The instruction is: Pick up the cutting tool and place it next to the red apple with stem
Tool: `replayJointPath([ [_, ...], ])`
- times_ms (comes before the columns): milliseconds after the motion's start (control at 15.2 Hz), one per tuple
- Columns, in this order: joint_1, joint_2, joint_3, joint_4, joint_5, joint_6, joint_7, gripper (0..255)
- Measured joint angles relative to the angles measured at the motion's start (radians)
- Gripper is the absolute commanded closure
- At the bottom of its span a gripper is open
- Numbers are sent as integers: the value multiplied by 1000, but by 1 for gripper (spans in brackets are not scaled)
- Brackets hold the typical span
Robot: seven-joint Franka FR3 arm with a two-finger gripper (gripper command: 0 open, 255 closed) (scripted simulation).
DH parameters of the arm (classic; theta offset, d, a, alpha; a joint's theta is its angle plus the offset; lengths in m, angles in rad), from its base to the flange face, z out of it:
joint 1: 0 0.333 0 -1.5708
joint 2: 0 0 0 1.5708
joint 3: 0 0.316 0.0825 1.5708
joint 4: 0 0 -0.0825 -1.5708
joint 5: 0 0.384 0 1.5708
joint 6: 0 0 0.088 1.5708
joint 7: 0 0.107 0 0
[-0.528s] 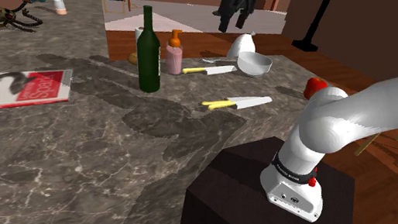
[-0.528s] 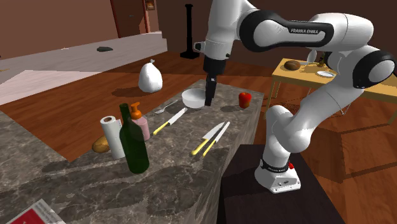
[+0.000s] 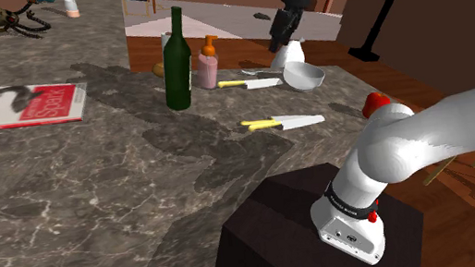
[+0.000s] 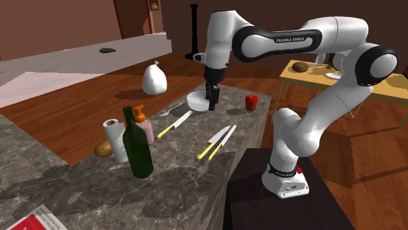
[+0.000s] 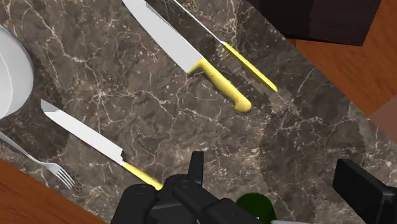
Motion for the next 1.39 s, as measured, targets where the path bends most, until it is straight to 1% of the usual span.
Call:
replayJointPath([
  [330,20,91,-133,-16,-60,91,-235,0],
  [462,34,147,-183,-2,-74,127,-327,0],
  [594,48,199,-231,2,-85,168,-418,0],
  [858,81,336,-337,56,-84,238,-619,0],
  [990,99,410,-387,92,-70,268,-724,0],
  [1122,120,500,-434,125,-41,311,-831,0],
  [1254,137,593,-474,177,2,334,-944,0],
  [1386,147,696,-502,237,59,352,-1058,0],
])
